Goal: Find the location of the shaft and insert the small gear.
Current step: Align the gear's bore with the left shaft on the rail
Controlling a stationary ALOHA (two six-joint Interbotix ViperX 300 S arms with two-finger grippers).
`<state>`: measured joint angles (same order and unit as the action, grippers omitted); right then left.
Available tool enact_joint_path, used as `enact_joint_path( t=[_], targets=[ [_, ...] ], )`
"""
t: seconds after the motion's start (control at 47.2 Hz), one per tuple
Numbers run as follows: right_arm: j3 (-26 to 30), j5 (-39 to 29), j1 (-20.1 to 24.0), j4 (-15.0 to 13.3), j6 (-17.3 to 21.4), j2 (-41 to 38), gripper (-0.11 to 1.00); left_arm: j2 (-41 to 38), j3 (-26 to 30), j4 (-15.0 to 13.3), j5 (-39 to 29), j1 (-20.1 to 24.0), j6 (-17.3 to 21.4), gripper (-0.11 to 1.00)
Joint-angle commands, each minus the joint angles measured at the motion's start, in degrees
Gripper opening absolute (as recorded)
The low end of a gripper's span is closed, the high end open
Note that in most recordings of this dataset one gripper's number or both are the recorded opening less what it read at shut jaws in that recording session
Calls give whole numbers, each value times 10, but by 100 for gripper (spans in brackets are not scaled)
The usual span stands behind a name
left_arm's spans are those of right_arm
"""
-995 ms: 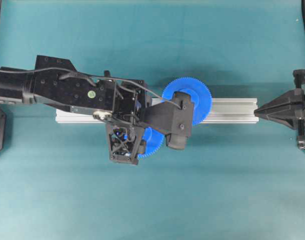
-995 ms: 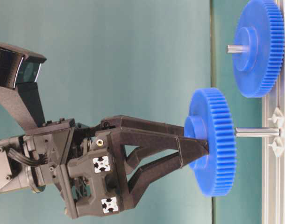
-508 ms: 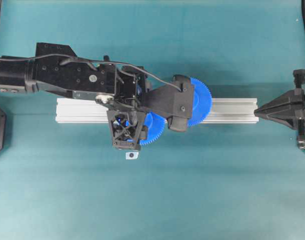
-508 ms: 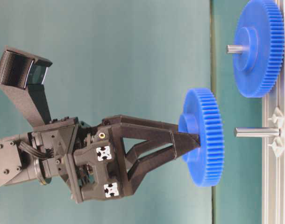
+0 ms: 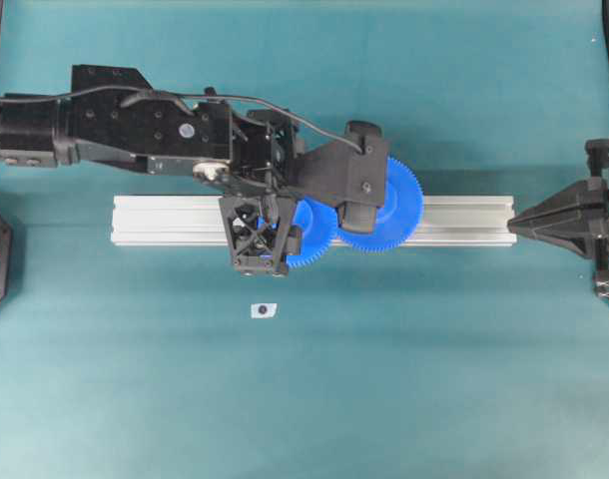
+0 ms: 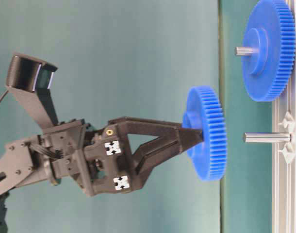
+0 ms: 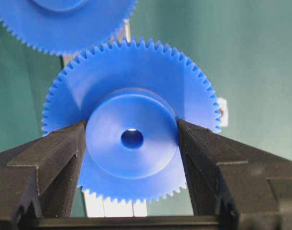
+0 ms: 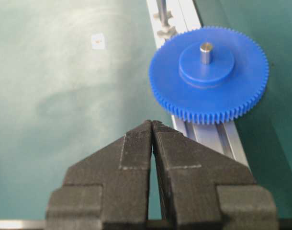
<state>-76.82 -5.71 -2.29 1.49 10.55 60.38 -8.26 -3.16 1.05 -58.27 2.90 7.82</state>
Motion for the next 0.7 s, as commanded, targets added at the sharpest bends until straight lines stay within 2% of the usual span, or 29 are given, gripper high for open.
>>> enact_joint_path(
  t=[0.0, 0.678],
  targets=[
    [6, 3, -2, 0, 5, -1, 5, 5, 4, 2, 6, 6, 1, 64],
    [6, 1, -2, 0, 5, 5, 5, -40, -2, 2, 12, 10, 3, 64]
  ],
)
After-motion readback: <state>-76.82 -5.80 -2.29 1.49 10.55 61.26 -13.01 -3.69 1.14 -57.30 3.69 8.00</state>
